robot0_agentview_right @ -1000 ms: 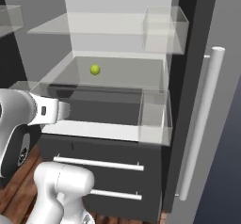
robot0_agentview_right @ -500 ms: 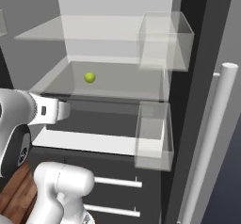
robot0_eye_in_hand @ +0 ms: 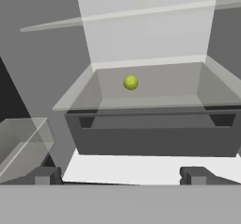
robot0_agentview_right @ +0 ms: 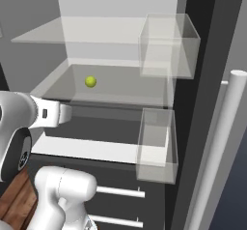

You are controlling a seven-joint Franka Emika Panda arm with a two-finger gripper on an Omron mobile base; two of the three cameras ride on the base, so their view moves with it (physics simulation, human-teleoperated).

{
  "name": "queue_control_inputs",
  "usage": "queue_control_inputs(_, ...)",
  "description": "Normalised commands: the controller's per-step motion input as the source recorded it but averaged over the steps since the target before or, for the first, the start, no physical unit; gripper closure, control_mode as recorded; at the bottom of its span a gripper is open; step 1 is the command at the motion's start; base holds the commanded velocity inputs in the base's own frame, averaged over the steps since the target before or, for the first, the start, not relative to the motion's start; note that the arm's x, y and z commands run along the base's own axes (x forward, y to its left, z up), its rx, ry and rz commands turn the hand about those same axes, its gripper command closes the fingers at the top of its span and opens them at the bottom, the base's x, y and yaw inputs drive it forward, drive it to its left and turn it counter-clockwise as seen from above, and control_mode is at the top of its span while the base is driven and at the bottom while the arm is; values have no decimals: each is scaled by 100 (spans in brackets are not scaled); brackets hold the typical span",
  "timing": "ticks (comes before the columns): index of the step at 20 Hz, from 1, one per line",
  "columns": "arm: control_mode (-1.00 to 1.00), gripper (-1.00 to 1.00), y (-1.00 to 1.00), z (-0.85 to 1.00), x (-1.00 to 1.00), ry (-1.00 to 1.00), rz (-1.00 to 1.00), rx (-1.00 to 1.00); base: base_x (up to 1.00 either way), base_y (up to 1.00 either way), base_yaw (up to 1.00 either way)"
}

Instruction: Retrieve the kiwi and pear from the fridge and place them into the bowl on the dining table.

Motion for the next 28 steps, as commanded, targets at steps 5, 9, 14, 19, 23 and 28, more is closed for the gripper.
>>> queue_control_inputs(5,100,-100,0,0,0,0,0,0,0,-1,2)
queue_control_inputs(9,100,-100,0,0,0,0,0,0,5,0,0)
queue_control_inputs(14,-100,-100,0,0,31,1,0,0,6,0,0)
queue_control_inputs(19,-100,-100,0,0,52,1,0,0,0,0,0)
queue_control_inputs(23,-100,-100,0,-1,34,0,0,0,0,0,0)
queue_control_inputs(28,-100,-100,0,-13,5,-7,0,-4,0,0,0)
